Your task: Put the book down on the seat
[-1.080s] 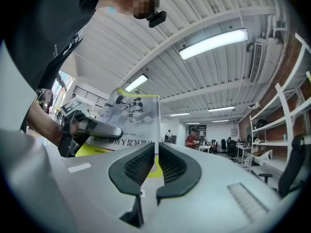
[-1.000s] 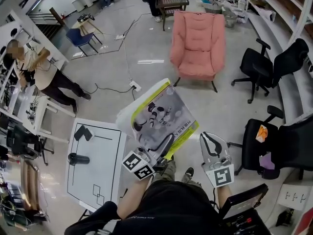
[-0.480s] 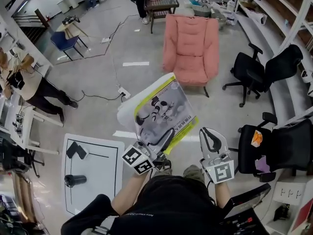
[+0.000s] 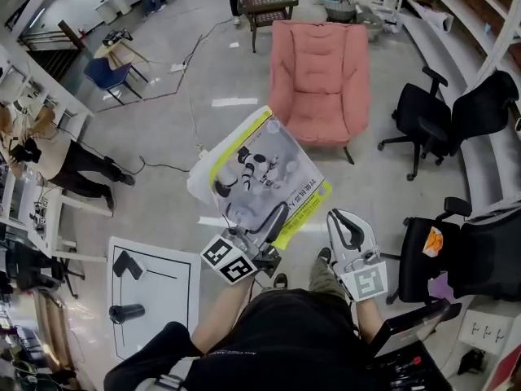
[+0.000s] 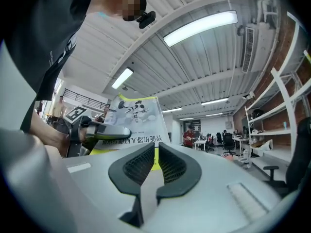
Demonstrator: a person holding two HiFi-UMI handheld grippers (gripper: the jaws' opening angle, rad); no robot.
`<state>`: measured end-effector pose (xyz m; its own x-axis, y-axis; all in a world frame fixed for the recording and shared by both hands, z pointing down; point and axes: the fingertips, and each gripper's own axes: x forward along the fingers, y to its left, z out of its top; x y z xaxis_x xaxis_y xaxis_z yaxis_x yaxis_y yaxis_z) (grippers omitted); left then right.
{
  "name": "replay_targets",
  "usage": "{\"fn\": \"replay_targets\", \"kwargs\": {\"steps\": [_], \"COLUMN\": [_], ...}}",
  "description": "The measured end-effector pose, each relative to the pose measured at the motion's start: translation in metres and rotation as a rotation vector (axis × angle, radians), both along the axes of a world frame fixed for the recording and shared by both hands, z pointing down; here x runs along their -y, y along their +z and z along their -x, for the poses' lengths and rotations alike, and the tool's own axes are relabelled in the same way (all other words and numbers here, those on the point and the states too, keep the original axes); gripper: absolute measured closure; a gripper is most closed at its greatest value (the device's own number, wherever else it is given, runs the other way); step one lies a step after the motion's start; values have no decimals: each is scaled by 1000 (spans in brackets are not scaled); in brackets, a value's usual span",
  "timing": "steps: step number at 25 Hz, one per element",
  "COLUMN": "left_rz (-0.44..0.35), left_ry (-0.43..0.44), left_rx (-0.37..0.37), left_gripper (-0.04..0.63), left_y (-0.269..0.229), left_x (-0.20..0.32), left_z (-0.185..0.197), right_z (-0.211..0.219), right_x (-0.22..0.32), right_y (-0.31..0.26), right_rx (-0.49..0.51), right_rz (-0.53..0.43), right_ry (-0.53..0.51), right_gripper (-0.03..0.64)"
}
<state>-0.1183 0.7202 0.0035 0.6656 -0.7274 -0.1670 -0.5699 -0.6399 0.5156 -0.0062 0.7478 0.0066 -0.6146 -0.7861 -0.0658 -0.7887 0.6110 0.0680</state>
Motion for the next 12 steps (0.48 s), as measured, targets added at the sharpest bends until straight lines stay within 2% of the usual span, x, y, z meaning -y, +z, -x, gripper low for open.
{"fn": "replay_targets", "kwargs": {"steps": [6,12], "left_rz": [21,36], "left_ry": [-62,-87], "left_rx": [24,17], "left_gripper": [527,526], "left_y": [-2,0], "left_x": [59,100], "left_z": [-49,-66], "right_z": [-59,-69], "right_x": [67,113], "right_y": [-6,1], "right_rx": [28,27], "right_rz": [-6,35], "right_ry": [-61,-90], "right_gripper": [578,578]}}
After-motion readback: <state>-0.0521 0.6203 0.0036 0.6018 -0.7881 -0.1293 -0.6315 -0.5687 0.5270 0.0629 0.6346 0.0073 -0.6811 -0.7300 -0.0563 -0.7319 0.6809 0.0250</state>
